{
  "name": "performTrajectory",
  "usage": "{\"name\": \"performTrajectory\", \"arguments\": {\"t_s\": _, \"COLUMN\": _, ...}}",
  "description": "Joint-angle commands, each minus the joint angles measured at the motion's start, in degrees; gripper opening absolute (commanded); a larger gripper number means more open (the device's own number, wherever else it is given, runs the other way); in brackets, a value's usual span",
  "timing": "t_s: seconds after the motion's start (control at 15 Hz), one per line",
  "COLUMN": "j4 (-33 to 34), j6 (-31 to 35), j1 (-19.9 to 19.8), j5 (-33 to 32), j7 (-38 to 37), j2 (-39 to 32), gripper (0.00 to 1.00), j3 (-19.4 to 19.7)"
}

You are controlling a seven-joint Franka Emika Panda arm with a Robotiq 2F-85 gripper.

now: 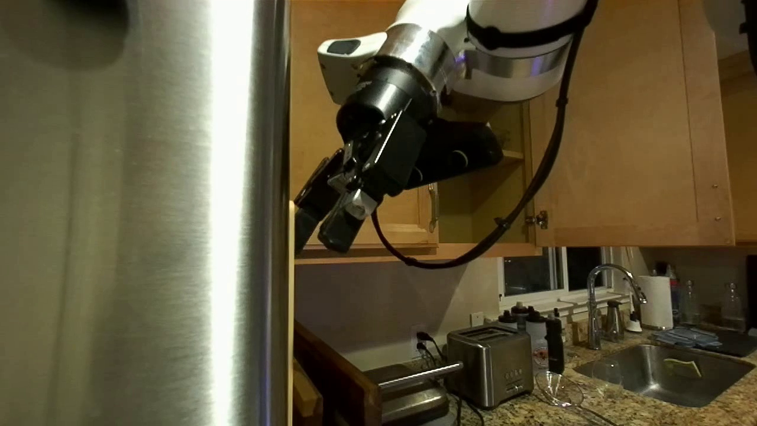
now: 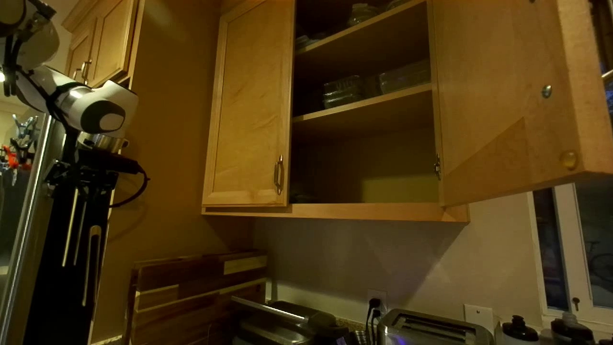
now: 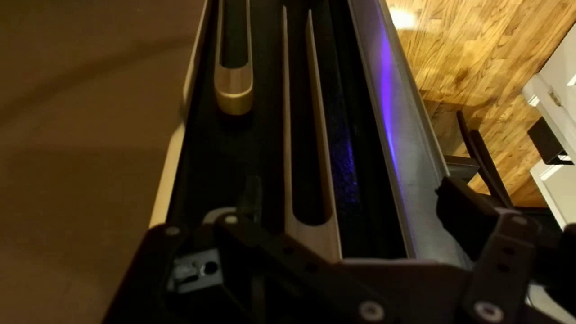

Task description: Put the block in the top cupboard and close it

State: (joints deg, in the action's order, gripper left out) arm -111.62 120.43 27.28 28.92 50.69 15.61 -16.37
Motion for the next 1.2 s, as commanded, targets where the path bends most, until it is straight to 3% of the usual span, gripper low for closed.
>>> {"name": "performTrajectory", "arguments": {"t_s": 0.0, "j4": 1.6, "j6": 1.5, "j1": 0.4, "j5": 2.0, "j7": 2.3, "j2": -0.2, "gripper": 1.00, "j3": -0.1}}
{"name": "performTrajectory", "arguments": {"t_s": 0.67, "j4": -3.7, "j6": 6.9, "j1": -0.4, "j5": 8.4, "j7": 6.6, "j2": 3.0, "gripper": 1.00, "j3": 1.4}}
{"name": "performTrajectory", "arguments": {"t_s": 1.13, "j4": -9.1, "j6": 9.1, "j1": -0.1, "j5": 20.8, "j7": 13.1, "j2": 3.8, "gripper": 1.00, "j3": 1.1}}
